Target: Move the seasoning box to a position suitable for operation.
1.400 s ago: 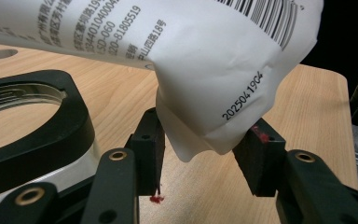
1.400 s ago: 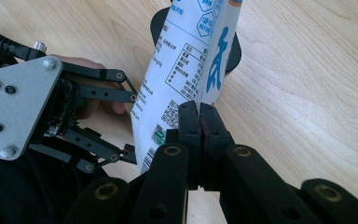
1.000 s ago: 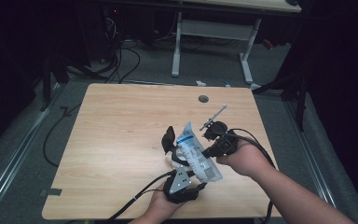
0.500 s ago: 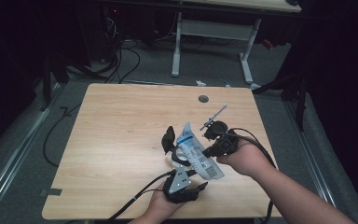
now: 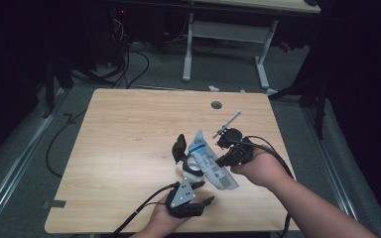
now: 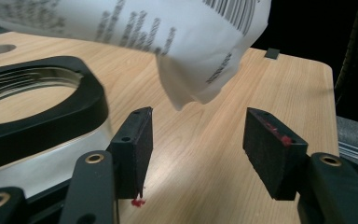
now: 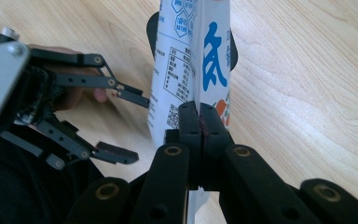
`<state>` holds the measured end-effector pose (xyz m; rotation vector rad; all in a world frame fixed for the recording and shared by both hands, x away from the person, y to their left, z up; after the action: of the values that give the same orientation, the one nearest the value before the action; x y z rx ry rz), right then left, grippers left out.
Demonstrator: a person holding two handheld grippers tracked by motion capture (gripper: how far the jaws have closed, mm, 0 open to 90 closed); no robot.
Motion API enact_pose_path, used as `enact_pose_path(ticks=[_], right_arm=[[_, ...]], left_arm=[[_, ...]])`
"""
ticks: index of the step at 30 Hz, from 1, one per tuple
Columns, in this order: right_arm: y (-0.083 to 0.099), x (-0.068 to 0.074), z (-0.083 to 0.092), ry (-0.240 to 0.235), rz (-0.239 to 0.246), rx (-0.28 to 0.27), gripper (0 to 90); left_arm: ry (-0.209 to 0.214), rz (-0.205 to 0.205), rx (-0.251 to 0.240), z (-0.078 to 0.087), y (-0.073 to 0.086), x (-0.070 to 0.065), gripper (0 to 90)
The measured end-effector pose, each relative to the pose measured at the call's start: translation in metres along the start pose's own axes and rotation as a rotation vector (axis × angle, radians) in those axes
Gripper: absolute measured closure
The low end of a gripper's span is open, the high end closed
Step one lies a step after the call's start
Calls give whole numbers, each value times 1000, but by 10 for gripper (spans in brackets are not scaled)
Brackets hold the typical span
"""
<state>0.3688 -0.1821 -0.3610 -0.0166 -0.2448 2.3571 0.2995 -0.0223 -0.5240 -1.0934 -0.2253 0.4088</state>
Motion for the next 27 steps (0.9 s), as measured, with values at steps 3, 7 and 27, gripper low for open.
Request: enact_pose_path(ticks=[3, 7, 27], right_arm=[[0, 0, 0, -1, -1, -1, 900], [0, 1, 0, 4, -1, 2, 900], [-1, 0, -2, -1, 6, 3, 900]], left_arm=[[-7, 5, 0, 6, 2, 4, 430], [-21, 13, -5, 13, 3, 9, 432], [-112, 42, -8, 47, 16, 40, 434]])
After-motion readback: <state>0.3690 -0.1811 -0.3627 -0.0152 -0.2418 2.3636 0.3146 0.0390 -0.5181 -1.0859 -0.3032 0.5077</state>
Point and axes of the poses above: each handheld gripper's, and its own axes: z roughly backward along the jaws, y roughly out of its underside, x roughly to its left, the point moved 2 cm from there along -z, roughly forward along the jaws, and after that the axes turned 7 degrees about x, right-handed, at the moved point
